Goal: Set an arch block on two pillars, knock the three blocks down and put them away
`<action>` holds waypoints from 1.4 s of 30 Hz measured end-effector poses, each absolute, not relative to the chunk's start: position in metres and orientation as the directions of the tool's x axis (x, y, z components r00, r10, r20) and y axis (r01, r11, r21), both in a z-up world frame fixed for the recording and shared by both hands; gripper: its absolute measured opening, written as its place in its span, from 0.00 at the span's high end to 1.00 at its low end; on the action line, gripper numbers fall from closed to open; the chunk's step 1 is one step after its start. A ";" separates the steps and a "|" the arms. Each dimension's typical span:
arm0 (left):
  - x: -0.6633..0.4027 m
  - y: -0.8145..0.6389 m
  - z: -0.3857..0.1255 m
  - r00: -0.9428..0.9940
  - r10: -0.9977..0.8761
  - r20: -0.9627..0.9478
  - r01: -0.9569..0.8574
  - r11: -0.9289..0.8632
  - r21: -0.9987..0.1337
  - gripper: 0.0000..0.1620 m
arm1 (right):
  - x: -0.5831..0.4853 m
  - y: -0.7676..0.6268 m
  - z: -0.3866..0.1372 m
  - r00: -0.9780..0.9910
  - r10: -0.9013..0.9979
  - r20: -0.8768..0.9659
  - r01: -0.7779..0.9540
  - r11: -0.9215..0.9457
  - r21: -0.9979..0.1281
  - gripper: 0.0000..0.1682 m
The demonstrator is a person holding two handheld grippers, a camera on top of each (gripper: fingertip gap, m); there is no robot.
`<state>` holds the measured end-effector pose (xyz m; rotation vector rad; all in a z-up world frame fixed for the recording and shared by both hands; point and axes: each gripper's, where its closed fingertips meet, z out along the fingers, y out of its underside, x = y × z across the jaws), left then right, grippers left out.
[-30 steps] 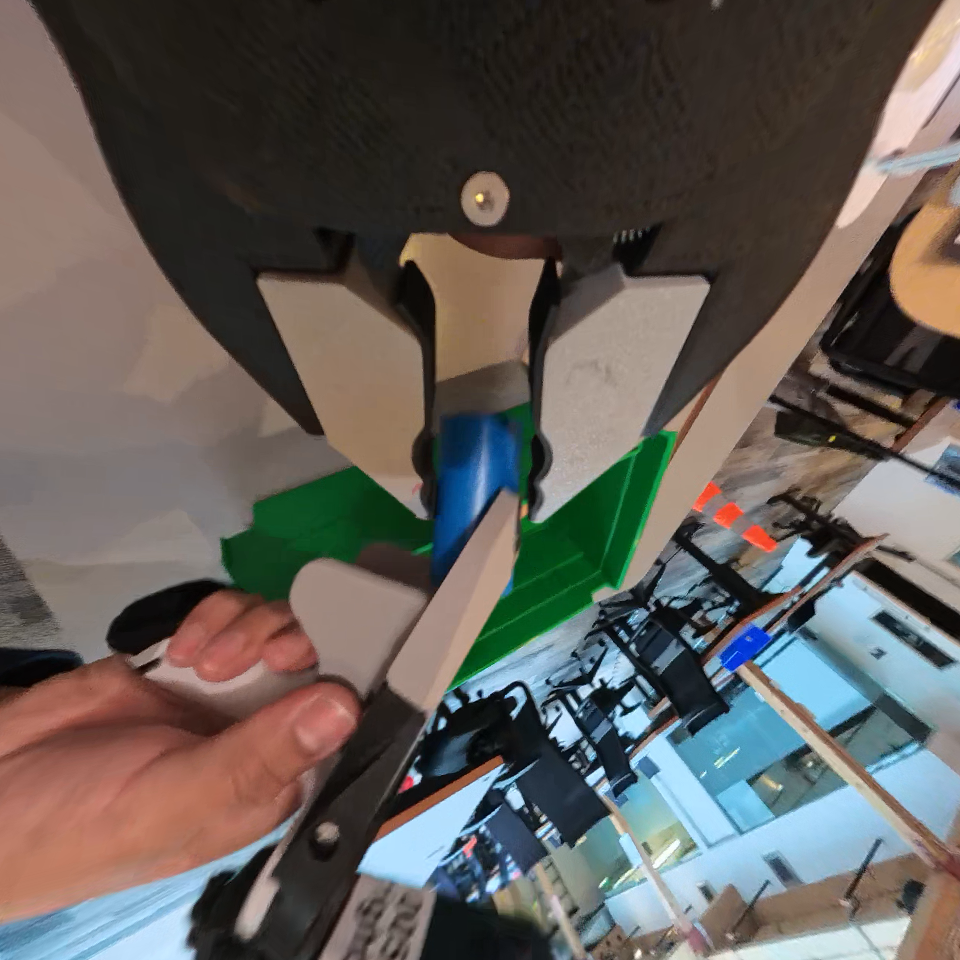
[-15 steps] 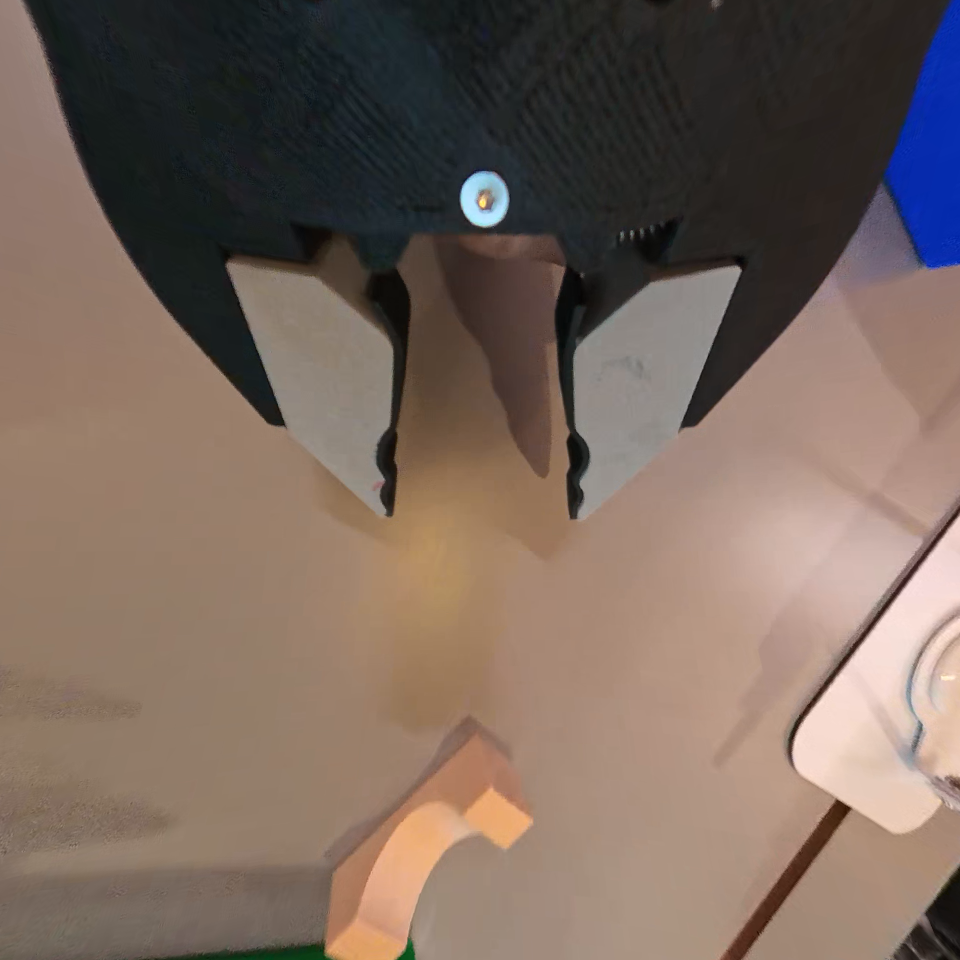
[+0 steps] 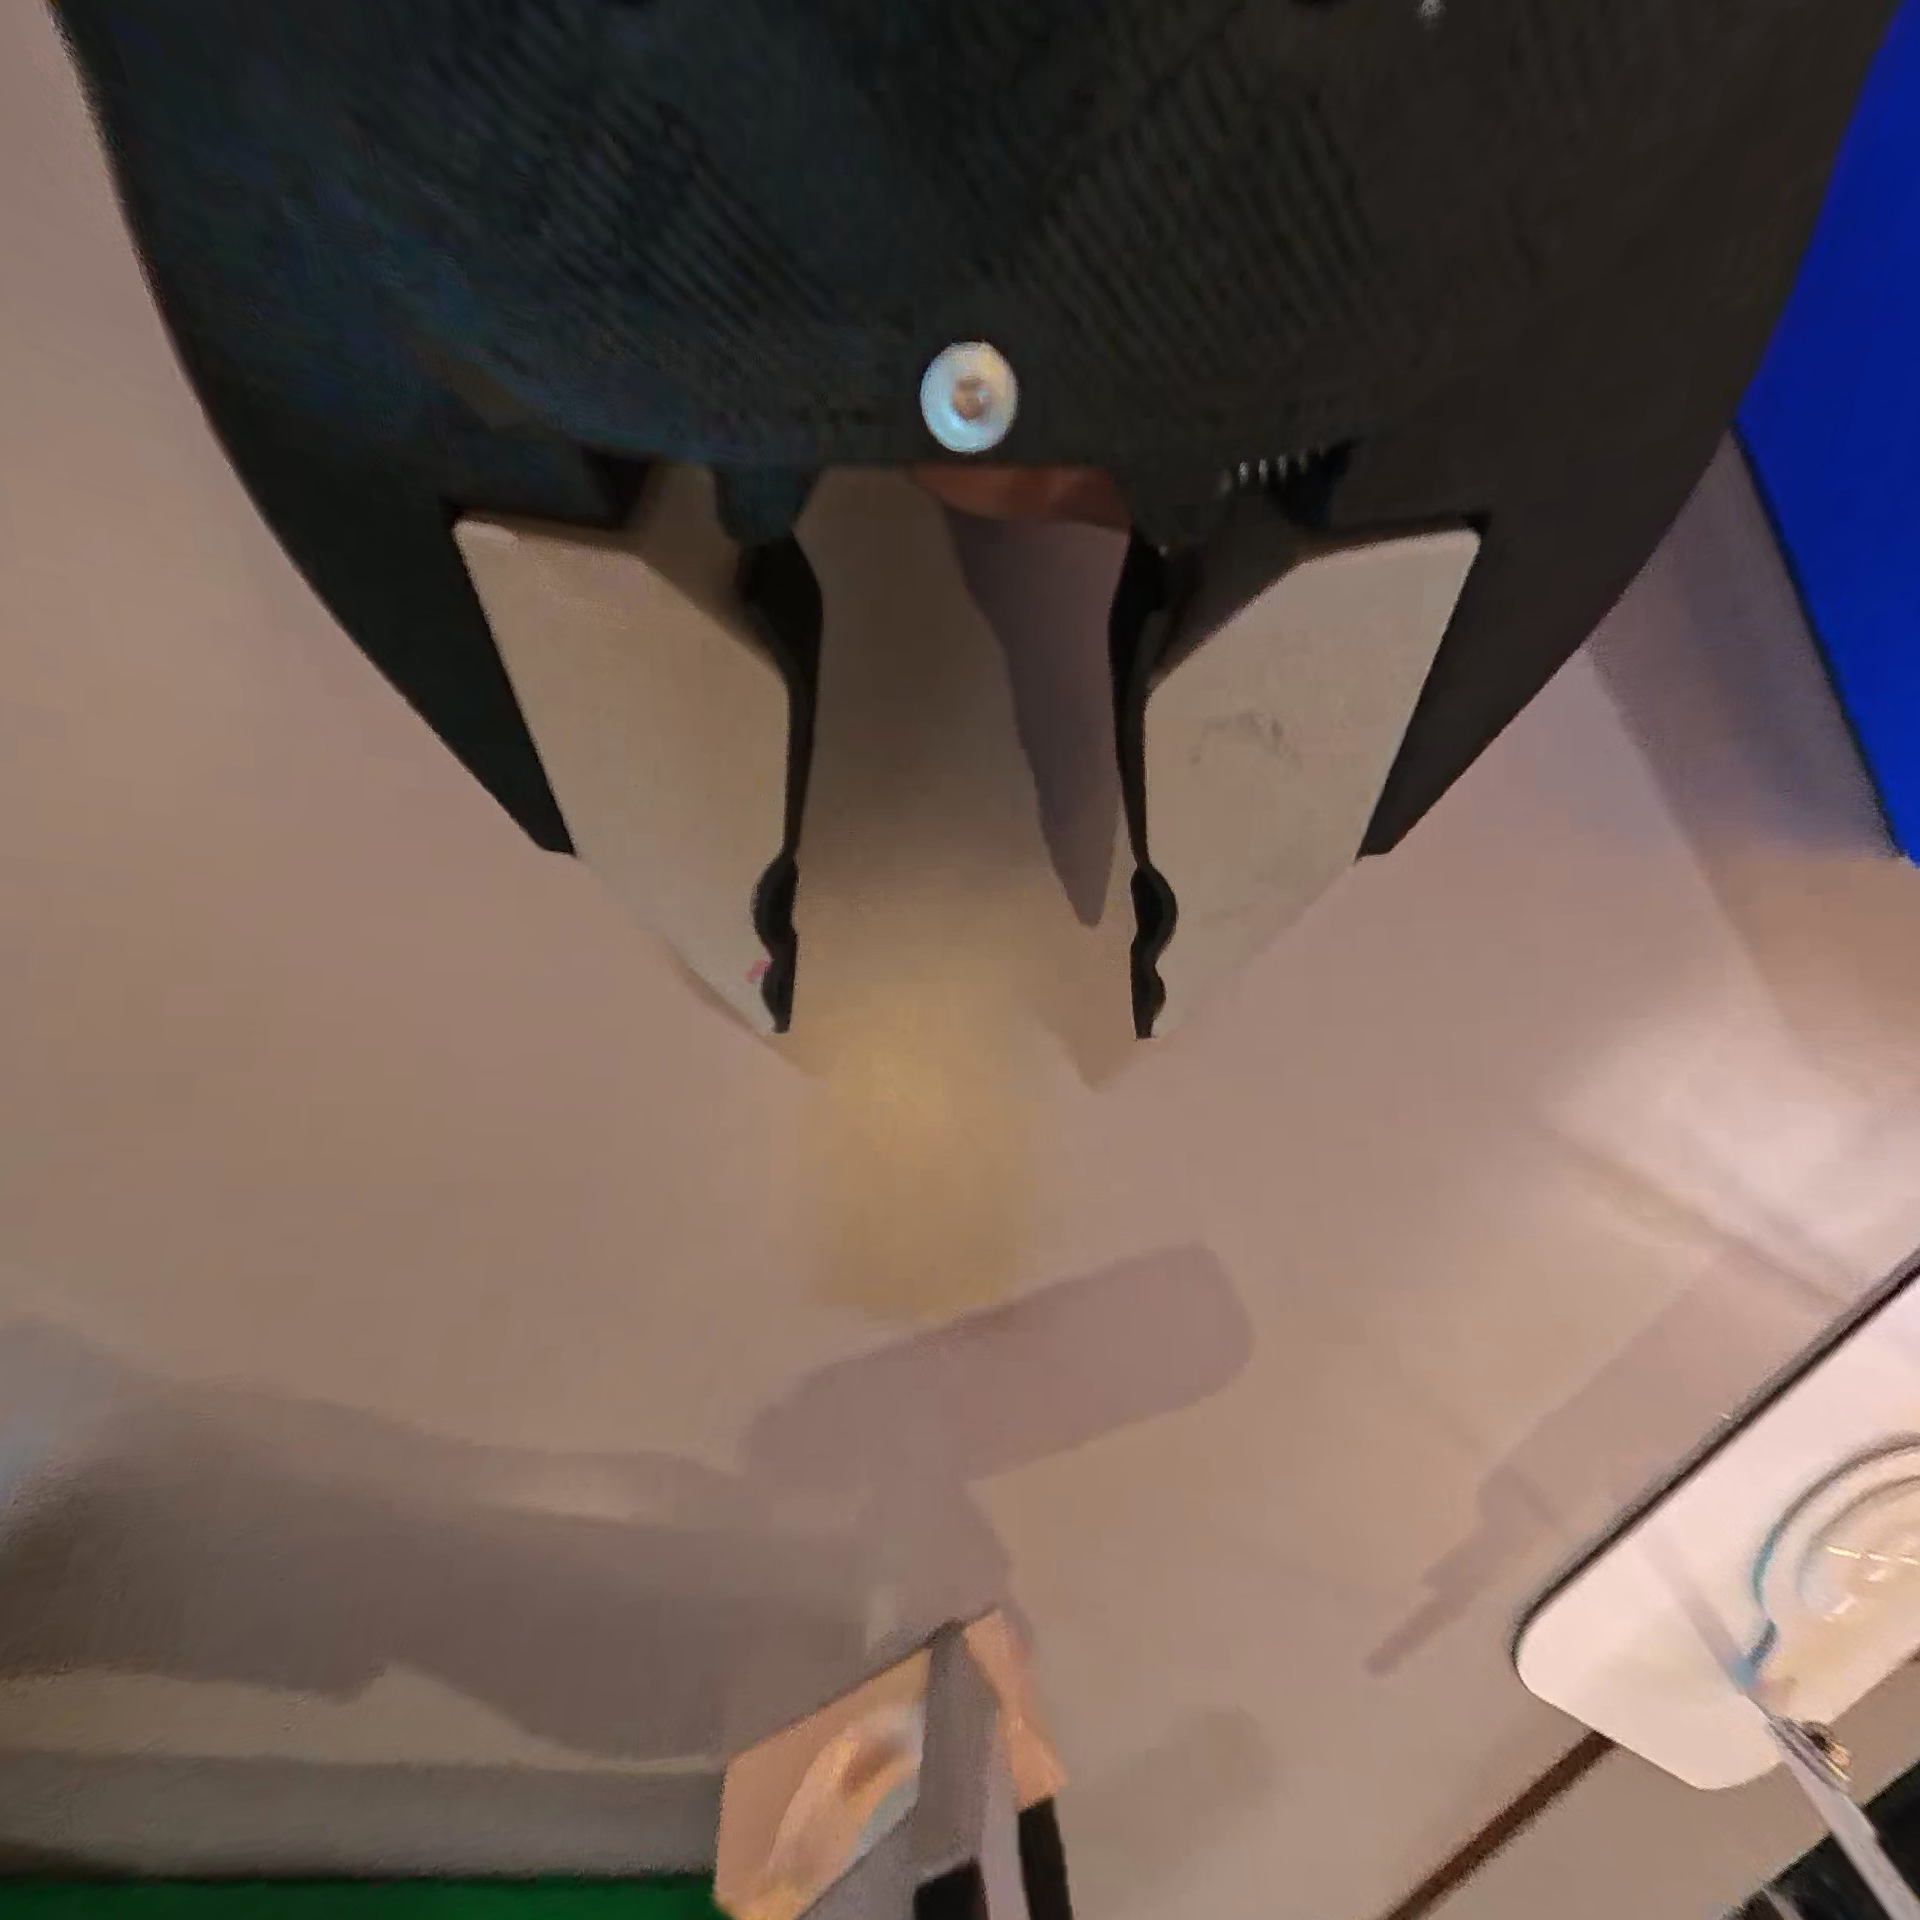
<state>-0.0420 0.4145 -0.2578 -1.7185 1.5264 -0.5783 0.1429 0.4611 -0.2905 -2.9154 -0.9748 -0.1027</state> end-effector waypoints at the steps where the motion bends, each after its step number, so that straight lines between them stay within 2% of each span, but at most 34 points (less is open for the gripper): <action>1: -0.047 0.411 -0.252 0.195 -0.972 -0.135 -0.609 -0.013 -0.793 0.61 | 0.143 0.459 -0.289 0.797 0.598 0.088 0.603 -0.797 -0.042 0.82; 3: -0.058 0.399 -0.242 0.201 -0.974 -0.108 -0.581 -0.029 -0.813 0.63 | 0.146 0.460 -0.265 0.789 0.586 0.184 0.609 -0.785 -0.113 0.82; 5: -0.074 0.383 -0.227 0.199 -0.972 -0.126 -0.564 -0.009 -0.826 0.63 | 0.147 0.451 -0.212 0.813 0.526 0.250 0.581 -0.765 -0.279 0.82; 7: -0.099 0.370 -0.207 0.224 -0.955 -0.194 -0.542 0.043 -0.839 0.63 | 0.177 0.423 -0.148 0.854 0.382 0.352 0.509 -0.753 -0.418 0.82; 10: -0.147 0.362 -0.178 0.313 -0.913 -0.260 -0.502 0.074 -0.862 0.64 | 0.244 0.356 -0.087 0.893 0.143 0.426 0.373 -0.764 -0.525 0.82; 12: -0.182 0.374 -0.162 0.426 -0.856 -0.293 -0.482 0.059 -0.874 0.64 | 0.283 0.316 -0.099 0.923 0.024 0.385 0.240 -0.817 -0.524 0.82; 14: -0.212 0.396 -0.157 0.547 -0.779 -0.307 -0.481 0.007 -0.876 0.60 | 0.301 0.296 -0.138 0.944 -0.014 0.329 0.168 -0.839 -0.517 0.80; 16: -0.227 0.416 -0.167 0.625 -0.732 -0.272 -0.476 -0.081 -0.876 0.49 | 0.311 0.283 -0.169 0.954 -0.078 0.290 0.096 -0.836 -0.540 0.67; 17: -0.228 0.423 -0.175 0.649 -0.719 -0.248 -0.468 -0.121 -0.875 0.43 | 0.311 0.276 -0.175 0.959 -0.119 0.259 0.055 -0.815 -0.577 0.63; 19: -0.223 0.437 -0.193 0.679 -0.704 -0.209 -0.467 -0.194 -0.863 0.38 | 0.294 0.259 -0.162 0.977 -0.162 0.141 -0.011 -0.693 -0.721 0.58; 21: -0.216 0.453 -0.211 0.695 -0.683 -0.225 -0.490 -0.221 -0.843 0.35 | 0.260 0.237 -0.144 0.994 -0.108 0.003 -0.057 -0.546 -0.836 0.54; 22: -0.215 0.464 -0.219 0.702 -0.666 -0.252 -0.512 -0.227 -0.829 0.39 | 0.236 0.229 -0.142 0.997 -0.032 -0.067 -0.074 -0.506 -0.859 0.54; 23: -0.217 0.478 -0.226 0.715 -0.635 -0.293 -0.535 -0.227 -0.814 0.51 | 0.217 0.221 -0.152 0.994 0.021 -0.109 -0.082 -0.521 -0.850 0.54; 25: -0.223 0.497 -0.227 0.713 -0.612 -0.341 -0.560 -0.204 -0.803 0.95 | 0.207 0.221 -0.192 0.997 0.031 -0.071 -0.036 -0.628 -0.778 0.51; 26: -0.225 0.499 -0.226 0.723 -0.620 -0.305 -0.543 -0.237 -0.806 0.97 | 0.205 0.223 -0.213 0.999 0.022 -0.027 -0.005 -0.669 -0.744 0.60; 27: -0.229 0.501 -0.225 0.732 -0.623 -0.274 -0.527 -0.264 -0.808 0.98 | 0.196 0.230 -0.229 0.999 0.044 -0.016 0.019 -0.699 -0.715 0.86; 30: -0.254 0.493 -0.200 0.774 -0.594 -0.221 -0.438 -0.251 -0.863 0.98 | 0.190 0.247 -0.232 0.983 -0.067 0.172 0.078 -0.693 -0.716 0.98; 34: -0.291 0.459 -0.144 0.797 -0.560 -0.226 -0.385 -0.181 -0.905 0.98 | 0.093 0.281 -0.230 0.982 -0.081 0.169 0.071 -0.674 -0.736 0.93; 38: -0.295 0.424 -0.047 0.777 -0.620 -0.106 -0.212 -0.099 -0.972 0.98 | -0.048 0.341 -0.228 0.992 -0.042 0.115 0.063 -0.634 -0.771 0.86; 42: -0.283 0.401 0.032 0.726 -0.681 -0.092 -0.178 -0.058 -0.982 0.98 | -0.184 0.415 -0.224 0.998 0.027 0.052 0.058 -0.599 -0.798 0.83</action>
